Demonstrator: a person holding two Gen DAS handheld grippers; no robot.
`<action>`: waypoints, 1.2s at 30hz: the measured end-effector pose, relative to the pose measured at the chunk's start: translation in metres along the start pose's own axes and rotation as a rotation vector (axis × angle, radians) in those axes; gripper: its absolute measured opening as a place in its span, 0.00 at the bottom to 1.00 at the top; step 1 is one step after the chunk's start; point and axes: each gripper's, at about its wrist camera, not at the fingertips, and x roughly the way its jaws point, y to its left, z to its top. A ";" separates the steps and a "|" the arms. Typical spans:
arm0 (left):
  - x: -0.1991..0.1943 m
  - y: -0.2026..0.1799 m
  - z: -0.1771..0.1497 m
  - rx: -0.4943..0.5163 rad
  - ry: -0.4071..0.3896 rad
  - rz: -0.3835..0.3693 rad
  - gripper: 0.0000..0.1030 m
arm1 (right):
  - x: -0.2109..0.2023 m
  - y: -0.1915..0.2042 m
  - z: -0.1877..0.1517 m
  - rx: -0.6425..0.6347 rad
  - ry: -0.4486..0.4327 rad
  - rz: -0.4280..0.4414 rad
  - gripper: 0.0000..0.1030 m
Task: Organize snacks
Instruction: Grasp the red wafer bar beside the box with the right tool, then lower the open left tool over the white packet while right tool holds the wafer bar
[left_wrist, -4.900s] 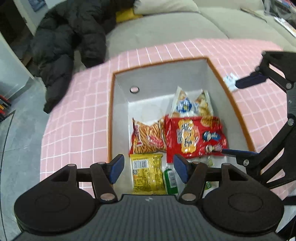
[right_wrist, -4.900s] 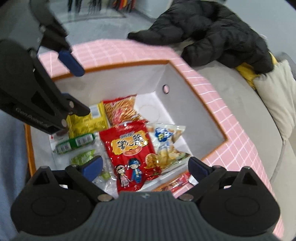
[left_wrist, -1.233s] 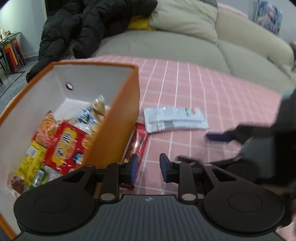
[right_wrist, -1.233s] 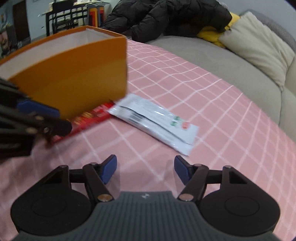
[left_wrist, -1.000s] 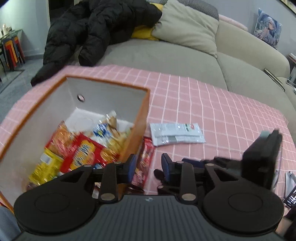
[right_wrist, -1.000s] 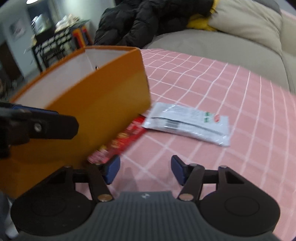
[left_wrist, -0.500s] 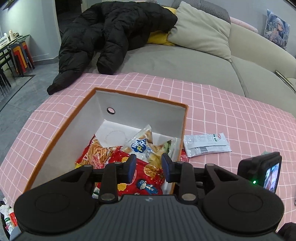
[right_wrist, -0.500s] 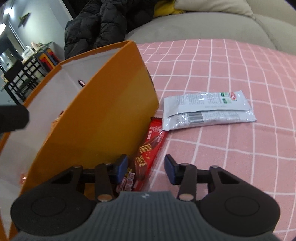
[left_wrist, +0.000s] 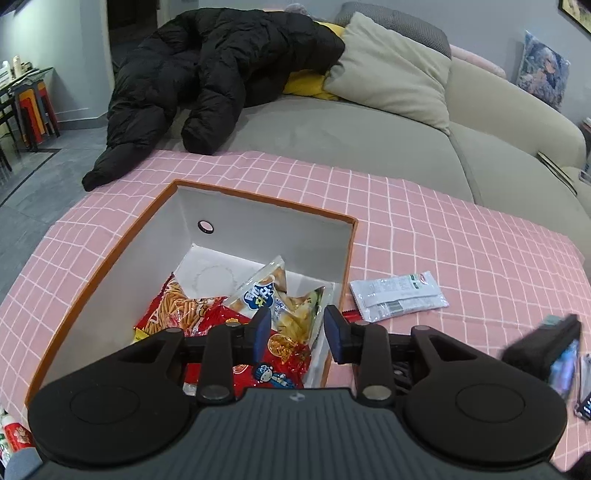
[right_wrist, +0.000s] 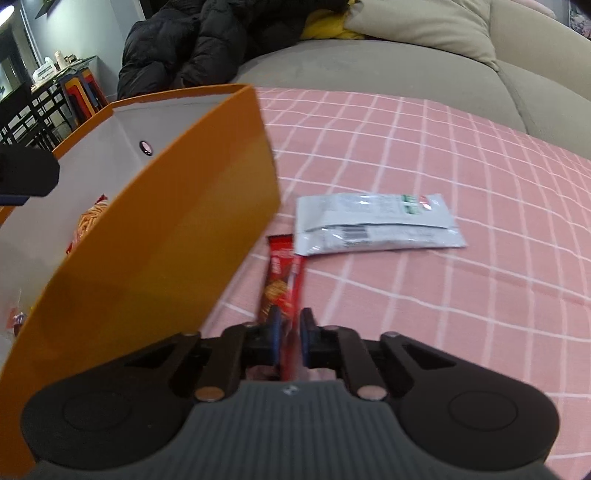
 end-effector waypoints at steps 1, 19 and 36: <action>0.001 0.000 0.000 -0.005 -0.004 0.000 0.39 | -0.003 -0.001 -0.001 0.000 -0.013 0.007 0.11; -0.016 -0.010 -0.006 0.067 -0.035 -0.092 0.45 | -0.015 0.003 -0.030 -0.099 0.011 -0.085 0.20; 0.033 -0.111 -0.049 0.308 0.091 -0.243 0.56 | -0.079 -0.110 -0.073 0.093 0.005 -0.268 0.25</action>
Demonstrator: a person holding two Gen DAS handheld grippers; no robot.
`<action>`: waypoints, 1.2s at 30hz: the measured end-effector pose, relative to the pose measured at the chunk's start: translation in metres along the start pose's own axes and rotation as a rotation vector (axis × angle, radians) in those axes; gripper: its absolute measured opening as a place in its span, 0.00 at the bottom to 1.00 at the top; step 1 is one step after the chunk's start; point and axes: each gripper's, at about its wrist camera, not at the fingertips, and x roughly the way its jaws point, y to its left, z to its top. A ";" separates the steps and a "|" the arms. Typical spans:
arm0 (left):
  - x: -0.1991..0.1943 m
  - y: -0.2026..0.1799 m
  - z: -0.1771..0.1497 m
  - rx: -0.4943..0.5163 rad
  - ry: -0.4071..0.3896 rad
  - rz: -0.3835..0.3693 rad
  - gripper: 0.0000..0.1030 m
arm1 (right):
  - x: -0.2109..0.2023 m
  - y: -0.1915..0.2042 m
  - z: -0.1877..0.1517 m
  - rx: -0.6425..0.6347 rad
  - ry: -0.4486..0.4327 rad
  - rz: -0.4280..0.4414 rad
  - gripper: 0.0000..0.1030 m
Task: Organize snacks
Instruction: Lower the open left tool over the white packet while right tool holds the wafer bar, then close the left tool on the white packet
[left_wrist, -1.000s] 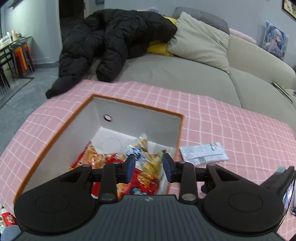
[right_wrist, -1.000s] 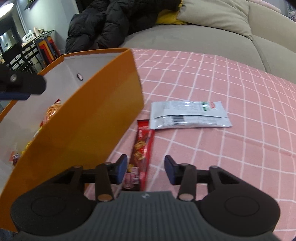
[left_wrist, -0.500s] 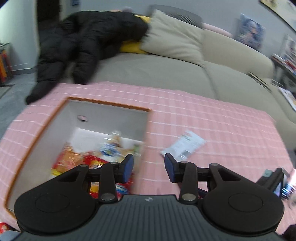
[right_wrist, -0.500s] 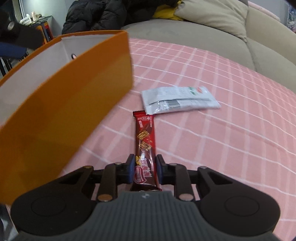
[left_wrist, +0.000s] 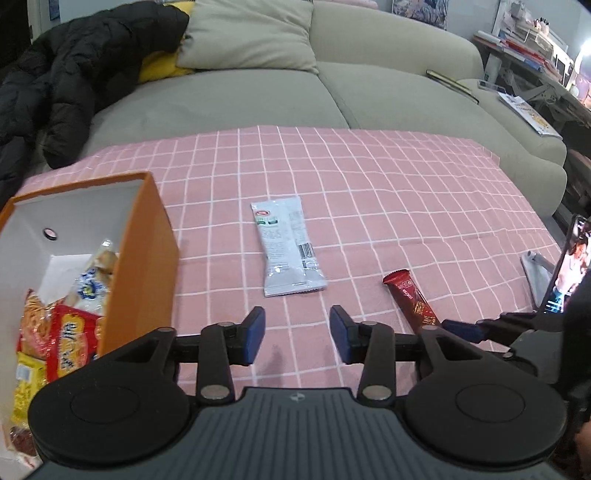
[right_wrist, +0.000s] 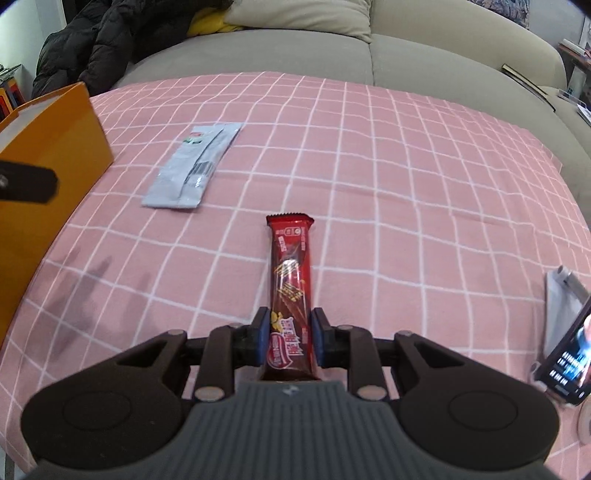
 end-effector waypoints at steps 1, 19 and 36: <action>0.004 0.000 0.001 -0.006 0.003 0.003 0.59 | 0.000 -0.002 0.002 0.004 -0.004 0.012 0.29; 0.104 0.022 0.053 -0.108 -0.003 0.002 0.75 | 0.047 0.008 0.050 -0.009 -0.009 -0.036 0.20; 0.155 -0.002 0.063 -0.015 0.051 0.071 0.66 | 0.066 -0.004 0.072 0.008 -0.029 -0.022 0.27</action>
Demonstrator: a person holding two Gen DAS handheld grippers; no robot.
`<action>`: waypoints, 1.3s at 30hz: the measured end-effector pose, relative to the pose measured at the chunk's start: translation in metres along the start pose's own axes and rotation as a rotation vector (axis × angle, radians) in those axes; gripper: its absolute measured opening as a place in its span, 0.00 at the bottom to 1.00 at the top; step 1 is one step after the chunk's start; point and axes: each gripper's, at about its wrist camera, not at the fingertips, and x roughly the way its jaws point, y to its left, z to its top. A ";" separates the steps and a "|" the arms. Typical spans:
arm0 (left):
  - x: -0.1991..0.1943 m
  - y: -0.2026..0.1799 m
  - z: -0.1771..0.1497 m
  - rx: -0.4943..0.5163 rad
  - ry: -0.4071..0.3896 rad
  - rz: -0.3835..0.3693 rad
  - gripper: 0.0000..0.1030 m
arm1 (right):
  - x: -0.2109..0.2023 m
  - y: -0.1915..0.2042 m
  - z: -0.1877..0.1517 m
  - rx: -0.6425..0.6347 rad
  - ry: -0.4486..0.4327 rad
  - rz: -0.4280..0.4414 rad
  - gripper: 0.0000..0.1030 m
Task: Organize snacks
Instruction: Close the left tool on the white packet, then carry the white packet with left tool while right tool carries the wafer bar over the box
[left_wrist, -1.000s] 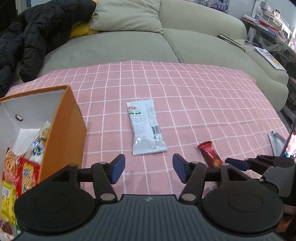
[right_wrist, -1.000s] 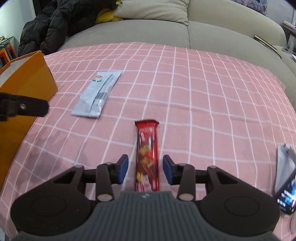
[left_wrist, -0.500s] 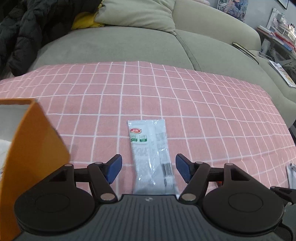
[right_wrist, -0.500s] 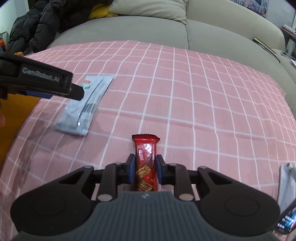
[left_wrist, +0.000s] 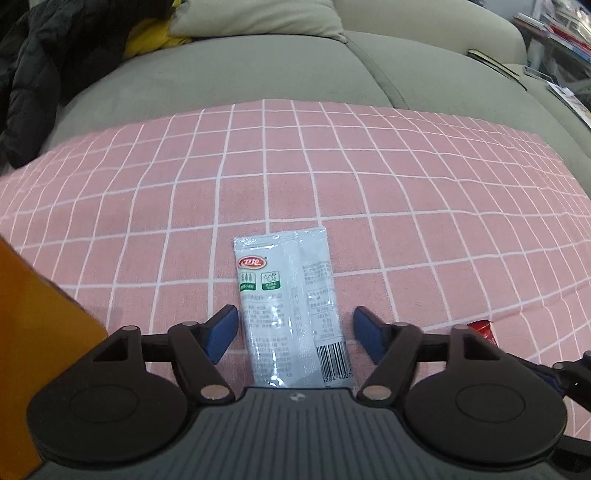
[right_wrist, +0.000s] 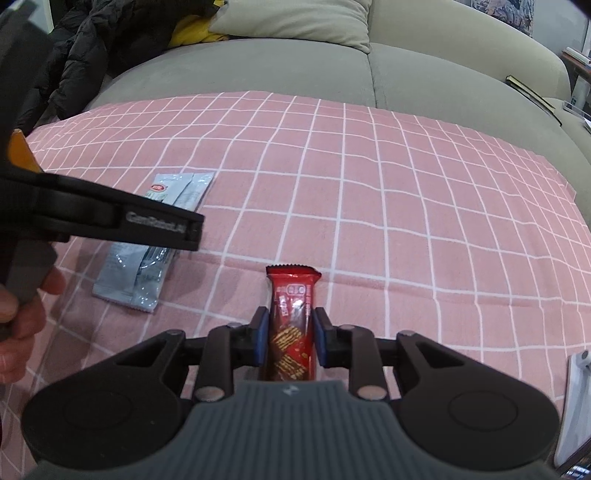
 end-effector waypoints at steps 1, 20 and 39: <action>0.000 -0.001 0.001 0.009 -0.005 0.002 0.61 | -0.001 0.001 -0.002 0.001 0.000 -0.003 0.28; -0.070 0.004 -0.058 0.083 0.006 -0.047 0.55 | -0.014 0.021 -0.023 -0.050 0.022 -0.071 0.20; -0.176 0.004 -0.090 0.084 -0.061 -0.041 0.55 | -0.120 0.026 -0.078 0.006 -0.021 0.045 0.20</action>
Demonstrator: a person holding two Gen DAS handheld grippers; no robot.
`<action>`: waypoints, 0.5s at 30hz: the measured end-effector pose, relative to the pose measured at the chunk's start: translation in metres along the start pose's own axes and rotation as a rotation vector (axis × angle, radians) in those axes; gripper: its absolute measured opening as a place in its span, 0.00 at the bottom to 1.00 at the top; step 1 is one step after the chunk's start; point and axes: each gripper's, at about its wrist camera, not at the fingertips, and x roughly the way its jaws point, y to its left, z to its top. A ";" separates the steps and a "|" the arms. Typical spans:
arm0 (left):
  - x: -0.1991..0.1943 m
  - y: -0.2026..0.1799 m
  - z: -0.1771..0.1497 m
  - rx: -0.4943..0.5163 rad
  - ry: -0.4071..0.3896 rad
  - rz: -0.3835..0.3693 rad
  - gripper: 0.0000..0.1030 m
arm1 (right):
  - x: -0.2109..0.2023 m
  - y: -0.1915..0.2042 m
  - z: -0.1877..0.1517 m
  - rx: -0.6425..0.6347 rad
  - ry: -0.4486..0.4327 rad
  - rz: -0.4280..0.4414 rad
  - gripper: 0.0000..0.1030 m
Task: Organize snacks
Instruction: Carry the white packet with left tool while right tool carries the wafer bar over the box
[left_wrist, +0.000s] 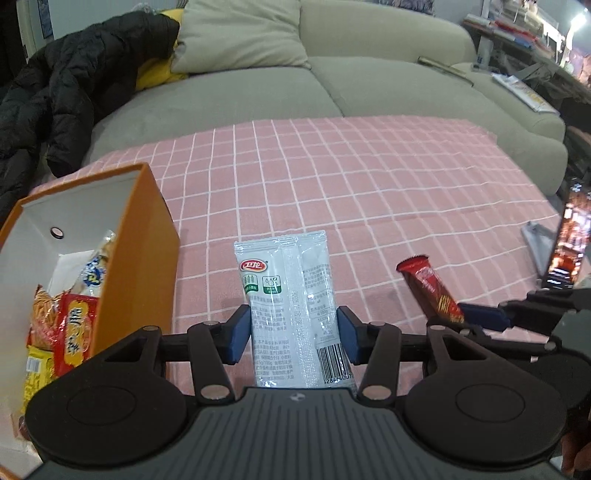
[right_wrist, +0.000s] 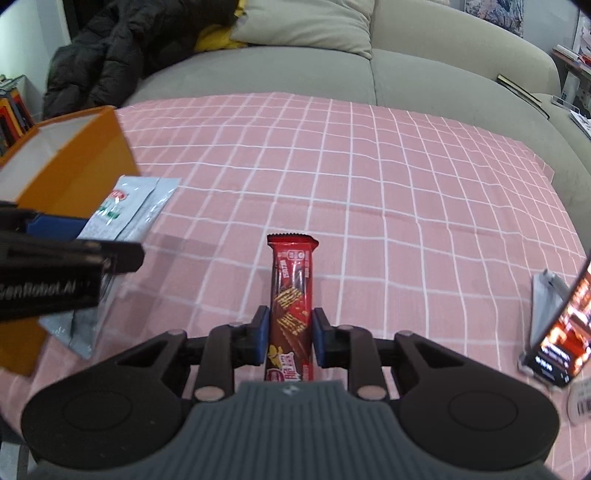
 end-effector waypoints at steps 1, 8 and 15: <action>-0.006 0.000 -0.001 0.001 -0.007 0.003 0.55 | -0.008 0.001 -0.002 0.002 -0.006 0.008 0.20; -0.047 0.013 0.001 0.002 -0.062 -0.025 0.55 | -0.059 0.013 0.000 0.033 -0.067 0.078 0.20; -0.093 0.055 0.007 0.030 -0.129 -0.025 0.55 | -0.090 0.053 0.036 0.001 -0.123 0.194 0.20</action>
